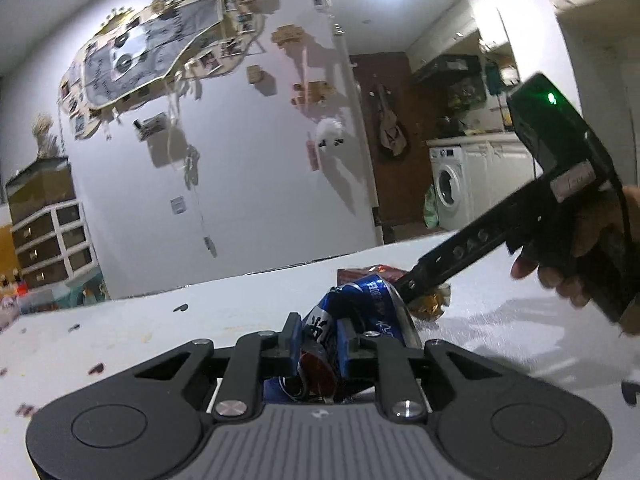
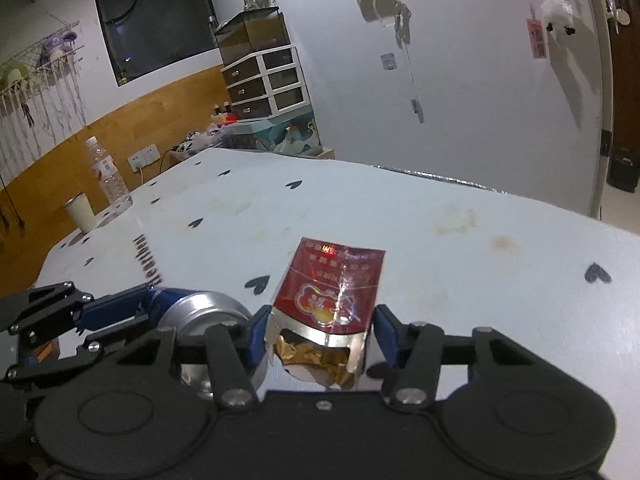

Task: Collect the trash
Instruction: 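Grasp the red snack wrapper with the right tool while left tool holds the can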

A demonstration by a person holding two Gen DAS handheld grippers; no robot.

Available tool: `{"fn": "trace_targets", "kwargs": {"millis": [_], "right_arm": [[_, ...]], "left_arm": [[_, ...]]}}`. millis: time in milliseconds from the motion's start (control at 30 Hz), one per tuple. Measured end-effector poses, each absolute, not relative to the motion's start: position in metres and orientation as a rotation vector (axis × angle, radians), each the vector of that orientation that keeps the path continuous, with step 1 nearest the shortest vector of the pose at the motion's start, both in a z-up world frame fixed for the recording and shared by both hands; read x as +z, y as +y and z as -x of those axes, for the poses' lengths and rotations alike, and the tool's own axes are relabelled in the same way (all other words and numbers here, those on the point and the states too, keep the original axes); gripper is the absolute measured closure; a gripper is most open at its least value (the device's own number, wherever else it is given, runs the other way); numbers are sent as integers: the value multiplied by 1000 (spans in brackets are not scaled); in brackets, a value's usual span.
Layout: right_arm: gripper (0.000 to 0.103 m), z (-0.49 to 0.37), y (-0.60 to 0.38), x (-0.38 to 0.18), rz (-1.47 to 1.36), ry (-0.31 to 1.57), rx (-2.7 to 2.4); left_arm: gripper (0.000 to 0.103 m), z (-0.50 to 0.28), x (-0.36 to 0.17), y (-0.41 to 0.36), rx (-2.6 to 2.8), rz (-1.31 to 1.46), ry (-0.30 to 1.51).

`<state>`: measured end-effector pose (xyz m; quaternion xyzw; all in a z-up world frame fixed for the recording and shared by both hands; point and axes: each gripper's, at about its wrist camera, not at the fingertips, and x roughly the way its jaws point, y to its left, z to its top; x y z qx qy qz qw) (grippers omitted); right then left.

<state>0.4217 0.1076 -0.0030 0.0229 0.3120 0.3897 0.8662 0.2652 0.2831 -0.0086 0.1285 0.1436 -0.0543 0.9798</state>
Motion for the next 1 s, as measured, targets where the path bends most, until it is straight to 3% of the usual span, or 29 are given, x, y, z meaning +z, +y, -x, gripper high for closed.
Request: {"fn": "trace_targets", "kwargs": {"millis": [467, 633, 1000], "right_arm": [[49, -379, 86, -3, -2, 660, 799], [50, -372, 88, 0, -15, 659, 803], [50, -367, 89, 1, -12, 664, 846]], "left_arm": [[74, -235, -48, 209, 36, -779, 334], [52, -239, -64, 198, 116, -1018, 300], [53, -240, -75, 201, -73, -1327, 386]]}}
